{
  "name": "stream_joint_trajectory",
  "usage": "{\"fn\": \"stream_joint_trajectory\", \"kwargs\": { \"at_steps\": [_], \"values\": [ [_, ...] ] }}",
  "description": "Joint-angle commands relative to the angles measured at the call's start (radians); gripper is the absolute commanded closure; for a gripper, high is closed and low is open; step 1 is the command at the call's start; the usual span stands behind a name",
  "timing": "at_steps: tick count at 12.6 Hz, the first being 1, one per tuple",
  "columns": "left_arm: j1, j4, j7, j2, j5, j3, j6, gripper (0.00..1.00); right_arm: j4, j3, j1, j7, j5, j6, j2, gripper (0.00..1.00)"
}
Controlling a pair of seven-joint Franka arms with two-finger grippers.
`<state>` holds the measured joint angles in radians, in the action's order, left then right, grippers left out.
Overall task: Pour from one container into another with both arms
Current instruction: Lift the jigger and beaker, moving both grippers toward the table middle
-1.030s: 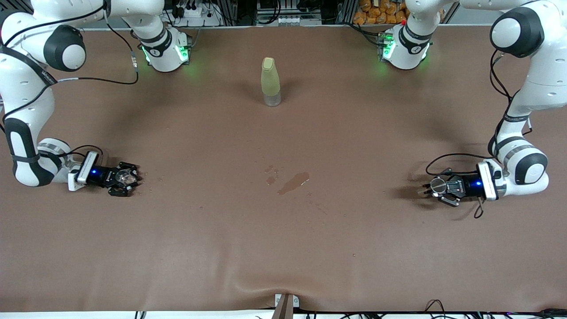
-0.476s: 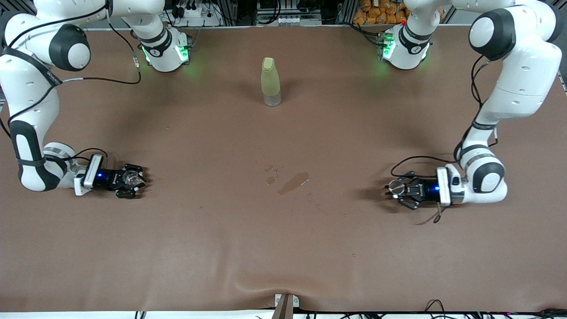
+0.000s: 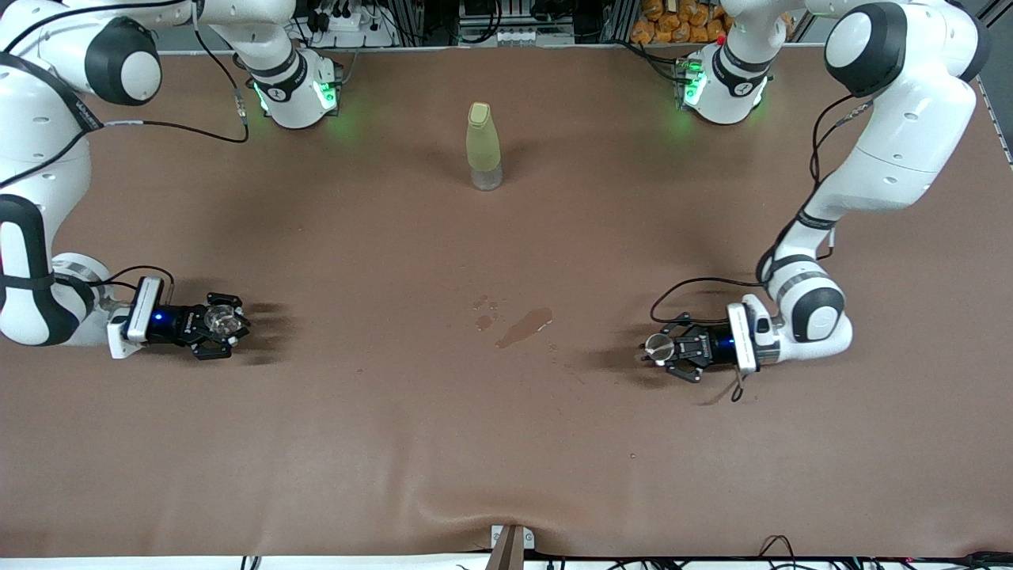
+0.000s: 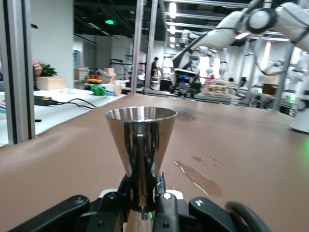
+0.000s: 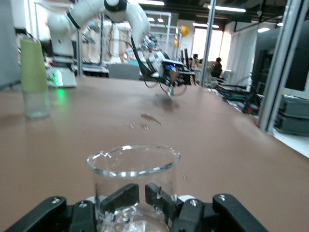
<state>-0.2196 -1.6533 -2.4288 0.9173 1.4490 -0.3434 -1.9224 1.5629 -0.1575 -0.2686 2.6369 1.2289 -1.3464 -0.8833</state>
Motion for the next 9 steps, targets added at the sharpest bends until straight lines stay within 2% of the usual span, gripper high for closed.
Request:
{"fn": "stream_joint_trajectory", "kwargs": {
  "at_steps": [1,3,6,7,9],
  "values": [
    [0.063,-0.042,-0.027,-0.040,0.108,-0.023,-0.110,1.00,0.034,-0.014,0.052,-0.058,0.003,0.059,0.052,1.00],
    [0.118,-0.040,-0.088,-0.031,0.206,-0.023,-0.154,1.00,0.039,-0.014,0.078,-0.122,0.009,0.078,0.096,1.00],
    [0.219,-0.037,-0.260,-0.009,0.471,-0.023,-0.178,1.00,0.066,-0.014,0.106,-0.253,0.021,0.087,0.197,1.00],
    [0.255,-0.036,-0.271,-0.008,0.517,-0.017,-0.182,1.00,0.098,-0.014,0.117,-0.285,0.032,0.082,0.237,1.00],
    [0.279,-0.028,-0.268,-0.011,0.521,-0.011,-0.211,1.00,0.155,-0.017,0.147,-0.325,0.084,0.084,0.296,1.00]
  ]
}}
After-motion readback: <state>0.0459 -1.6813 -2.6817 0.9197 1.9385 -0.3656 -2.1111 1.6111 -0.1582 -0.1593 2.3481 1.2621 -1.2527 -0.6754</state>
